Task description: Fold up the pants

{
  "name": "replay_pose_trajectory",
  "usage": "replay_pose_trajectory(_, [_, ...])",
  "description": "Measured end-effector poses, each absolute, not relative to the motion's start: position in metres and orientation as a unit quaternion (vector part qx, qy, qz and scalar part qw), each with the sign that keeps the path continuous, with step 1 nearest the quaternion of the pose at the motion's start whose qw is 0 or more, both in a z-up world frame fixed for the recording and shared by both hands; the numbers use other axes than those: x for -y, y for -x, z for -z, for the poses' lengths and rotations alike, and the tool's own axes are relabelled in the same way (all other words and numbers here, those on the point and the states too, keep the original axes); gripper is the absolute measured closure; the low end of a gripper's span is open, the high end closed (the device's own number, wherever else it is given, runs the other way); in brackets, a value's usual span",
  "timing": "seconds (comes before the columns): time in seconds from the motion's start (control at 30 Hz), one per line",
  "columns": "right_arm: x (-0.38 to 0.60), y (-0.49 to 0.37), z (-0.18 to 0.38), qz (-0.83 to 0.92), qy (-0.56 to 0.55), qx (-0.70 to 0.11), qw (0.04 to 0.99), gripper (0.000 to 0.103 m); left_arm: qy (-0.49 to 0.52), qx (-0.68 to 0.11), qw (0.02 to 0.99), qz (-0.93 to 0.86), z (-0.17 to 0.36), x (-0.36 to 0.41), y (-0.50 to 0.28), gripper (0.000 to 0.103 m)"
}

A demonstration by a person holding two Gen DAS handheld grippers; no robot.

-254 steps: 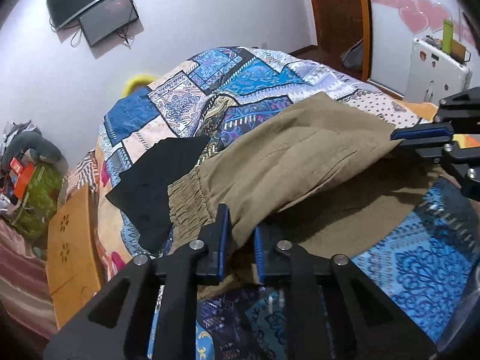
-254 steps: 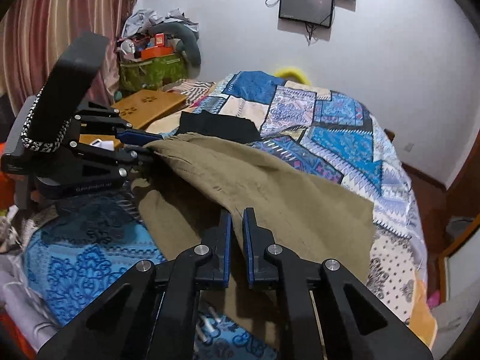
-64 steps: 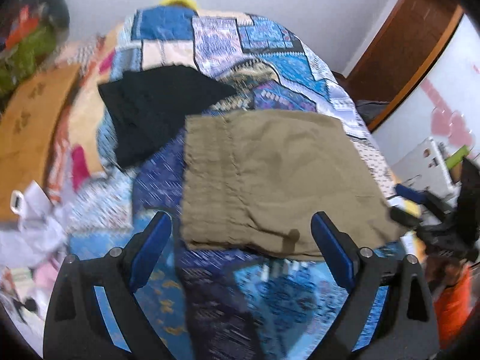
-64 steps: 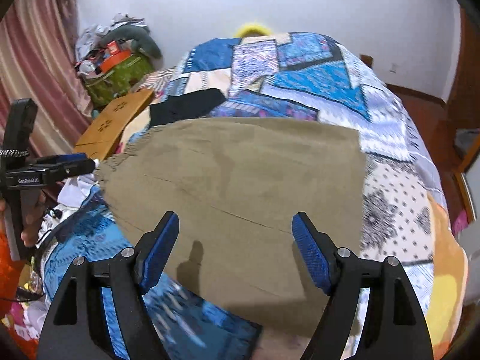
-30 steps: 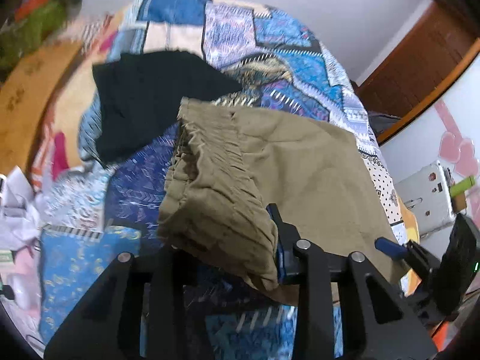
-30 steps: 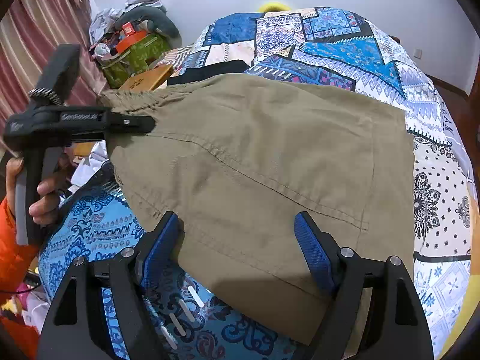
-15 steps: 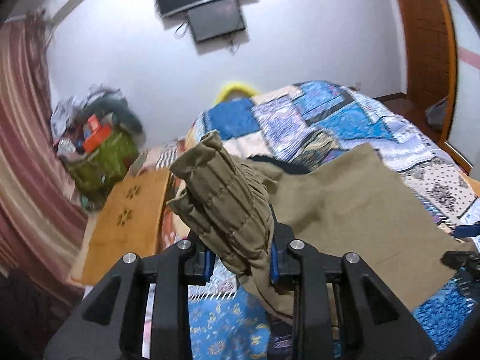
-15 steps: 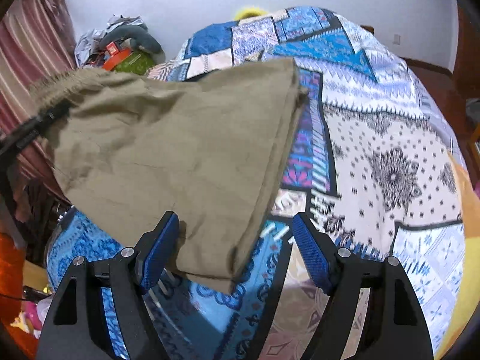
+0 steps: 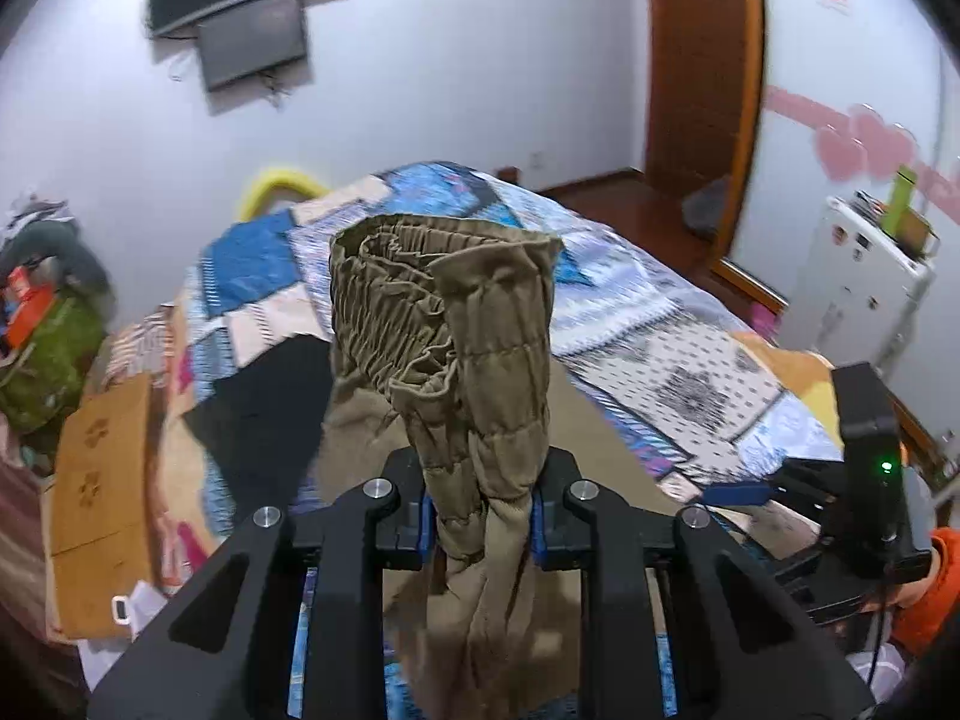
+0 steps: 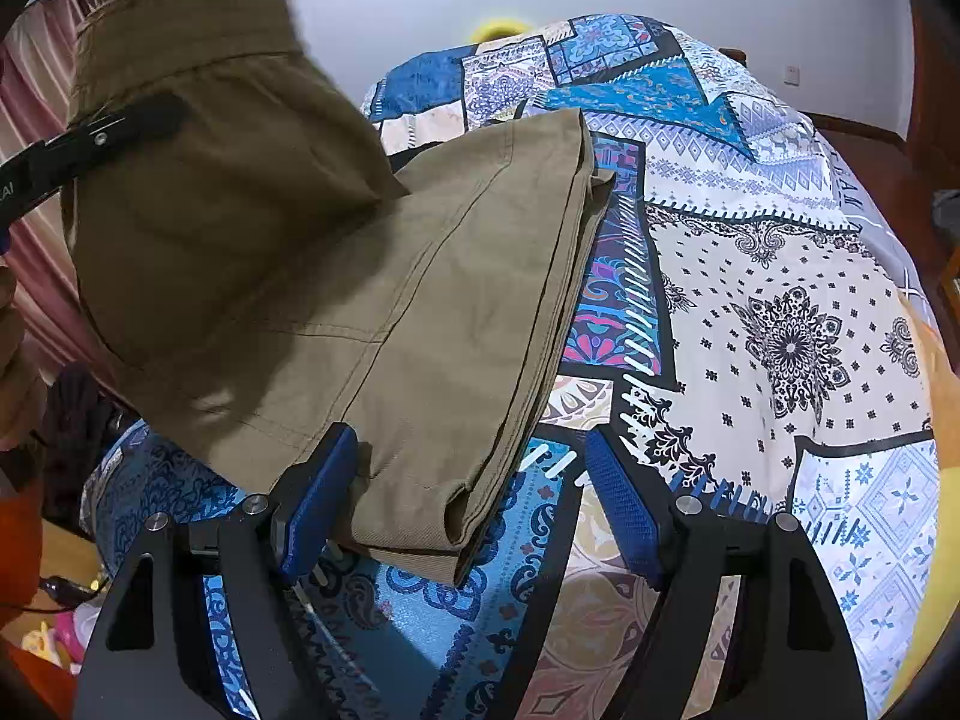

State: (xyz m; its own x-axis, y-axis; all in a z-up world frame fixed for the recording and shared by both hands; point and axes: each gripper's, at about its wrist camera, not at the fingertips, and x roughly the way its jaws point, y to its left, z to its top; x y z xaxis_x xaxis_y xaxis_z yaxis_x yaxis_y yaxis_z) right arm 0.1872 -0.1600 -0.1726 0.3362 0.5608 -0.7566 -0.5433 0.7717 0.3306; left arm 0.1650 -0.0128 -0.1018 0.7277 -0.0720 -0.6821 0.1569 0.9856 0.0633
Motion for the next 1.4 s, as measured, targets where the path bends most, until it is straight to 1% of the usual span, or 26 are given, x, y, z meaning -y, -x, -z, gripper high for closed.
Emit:
replay_pose_trajectory(0.3, [0.161, -0.188, 0.173, -0.339, -0.014, -0.466, 0.817, 0.028, -0.027, -0.432, 0.892, 0.131, 0.125, 0.033, -0.181, 0.08])
replay_pose_trajectory(0.33, [0.161, -0.189, 0.174, -0.339, -0.015, -0.466, 0.817, 0.028, -0.031, -0.436, 0.89, 0.131, 0.126, 0.035, -0.18, 0.076])
replay_pose_trajectory(0.37, [0.161, -0.189, 0.174, -0.339, -0.015, -0.466, 0.817, 0.028, -0.034, -0.441, 0.887, 0.133, 0.127, 0.037, -0.18, 0.067])
replay_pose_trajectory(0.4, [0.162, -0.189, 0.174, -0.338, -0.018, -0.466, 0.817, 0.028, -0.033, -0.447, 0.882, 0.143, 0.128, 0.039, -0.179, 0.06])
replay_pose_trajectory(0.43, [0.162, -0.189, 0.173, -0.337, -0.02, -0.466, 0.818, 0.028, -0.029, -0.448, 0.881, 0.149, 0.127, 0.039, -0.177, 0.044])
replay_pose_trajectory(0.47, [0.163, -0.189, 0.173, -0.336, -0.023, -0.467, 0.818, 0.028, -0.028, -0.445, 0.882, 0.152, 0.126, 0.039, -0.176, 0.032])
replay_pose_trajectory(0.53, [0.165, -0.189, 0.172, -0.334, -0.028, -0.468, 0.818, 0.028, -0.033, -0.434, 0.887, 0.152, 0.12, 0.039, -0.171, 0.026])
replay_pose_trajectory(0.6, [0.168, -0.188, 0.171, -0.331, -0.034, -0.469, 0.818, 0.028, -0.046, -0.42, 0.896, 0.139, 0.114, 0.036, -0.169, 0.024])
replay_pose_trajectory(0.73, [0.173, -0.187, 0.17, -0.325, -0.034, -0.47, 0.82, 0.028, -0.056, -0.401, 0.909, 0.101, 0.104, 0.017, -0.177, 0.016])
replay_pose_trajectory(0.87, [0.177, -0.179, 0.161, -0.323, -0.026, -0.46, 0.827, 0.028, -0.063, -0.395, 0.915, 0.055, 0.101, -0.012, -0.197, 0.012])
replay_pose_trajectory(1.07, [0.183, -0.171, 0.138, -0.324, -0.029, -0.431, 0.842, 0.028, -0.07, -0.416, 0.907, 0.005, 0.115, -0.053, -0.24, 0.011])
replay_pose_trajectory(1.23, [0.18, -0.174, 0.119, -0.328, -0.048, -0.406, 0.852, 0.027, -0.064, -0.45, 0.891, -0.008, 0.142, -0.075, -0.28, 0.011])
replay_pose_trajectory(1.4, [0.165, -0.188, 0.129, -0.325, -0.049, -0.415, 0.848, 0.026, -0.075, -0.494, 0.866, -0.015, 0.178, -0.08, -0.322, 0.011])
